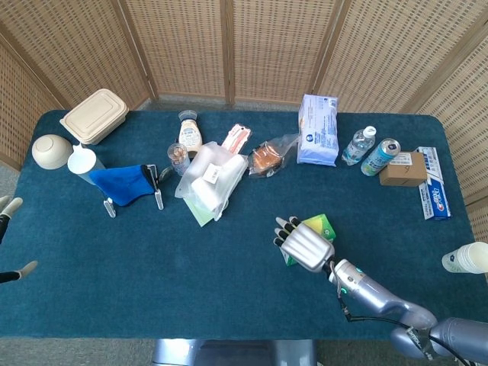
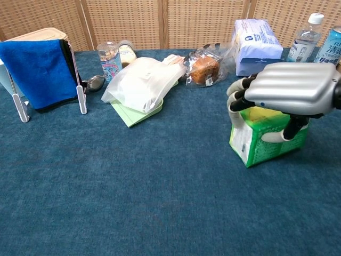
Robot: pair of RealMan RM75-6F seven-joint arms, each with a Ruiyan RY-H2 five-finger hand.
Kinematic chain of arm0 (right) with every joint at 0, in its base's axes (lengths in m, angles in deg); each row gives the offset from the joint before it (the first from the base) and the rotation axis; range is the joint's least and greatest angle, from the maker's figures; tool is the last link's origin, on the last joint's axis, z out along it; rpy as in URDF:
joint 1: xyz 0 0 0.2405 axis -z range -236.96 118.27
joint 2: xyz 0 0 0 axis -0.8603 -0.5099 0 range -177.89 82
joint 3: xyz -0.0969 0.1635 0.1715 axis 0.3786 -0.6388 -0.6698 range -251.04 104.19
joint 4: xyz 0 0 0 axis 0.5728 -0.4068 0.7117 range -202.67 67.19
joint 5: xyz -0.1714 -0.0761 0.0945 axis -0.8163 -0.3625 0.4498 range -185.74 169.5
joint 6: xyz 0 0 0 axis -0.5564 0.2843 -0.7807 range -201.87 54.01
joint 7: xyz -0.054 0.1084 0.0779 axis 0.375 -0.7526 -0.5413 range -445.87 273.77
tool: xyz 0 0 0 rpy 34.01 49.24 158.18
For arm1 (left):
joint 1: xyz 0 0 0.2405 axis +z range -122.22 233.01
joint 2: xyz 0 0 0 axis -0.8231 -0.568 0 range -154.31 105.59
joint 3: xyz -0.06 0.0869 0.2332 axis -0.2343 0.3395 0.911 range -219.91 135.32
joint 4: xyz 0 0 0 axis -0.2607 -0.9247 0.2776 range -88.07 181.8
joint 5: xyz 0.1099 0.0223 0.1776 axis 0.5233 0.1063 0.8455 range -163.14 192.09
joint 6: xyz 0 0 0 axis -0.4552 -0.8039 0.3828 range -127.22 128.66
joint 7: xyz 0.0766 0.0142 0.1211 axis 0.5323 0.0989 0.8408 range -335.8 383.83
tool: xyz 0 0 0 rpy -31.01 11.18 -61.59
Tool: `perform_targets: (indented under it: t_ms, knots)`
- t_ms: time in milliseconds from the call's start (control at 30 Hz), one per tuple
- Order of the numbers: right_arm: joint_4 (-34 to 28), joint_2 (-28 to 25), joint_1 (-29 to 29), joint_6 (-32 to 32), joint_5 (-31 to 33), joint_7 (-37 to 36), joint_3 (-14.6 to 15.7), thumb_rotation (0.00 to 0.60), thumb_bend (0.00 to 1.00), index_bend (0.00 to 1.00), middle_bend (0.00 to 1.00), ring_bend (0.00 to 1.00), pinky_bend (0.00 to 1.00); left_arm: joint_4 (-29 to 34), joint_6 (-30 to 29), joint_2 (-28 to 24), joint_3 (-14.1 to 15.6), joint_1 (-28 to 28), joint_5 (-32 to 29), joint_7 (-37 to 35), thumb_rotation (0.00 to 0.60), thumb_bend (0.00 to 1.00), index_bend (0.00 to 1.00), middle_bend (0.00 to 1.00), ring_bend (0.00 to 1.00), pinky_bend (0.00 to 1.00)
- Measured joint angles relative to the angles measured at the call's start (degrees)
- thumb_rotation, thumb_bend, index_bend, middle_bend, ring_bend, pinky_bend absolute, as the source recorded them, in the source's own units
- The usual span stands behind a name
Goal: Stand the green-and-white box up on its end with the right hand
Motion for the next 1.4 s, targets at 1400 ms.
perform_targets:
  t_ms: [1400]
  knots:
    - [28.7,15.4,11.1,-32.6,-8.5,-57.1,0.9,0.6,0.49,0.57,0.45,0.31,0.45,0.6,0.1,0.3,0.3,0.0,0.3,0.9,0.6,0.04,0.04,0.0,0.0,0.0]
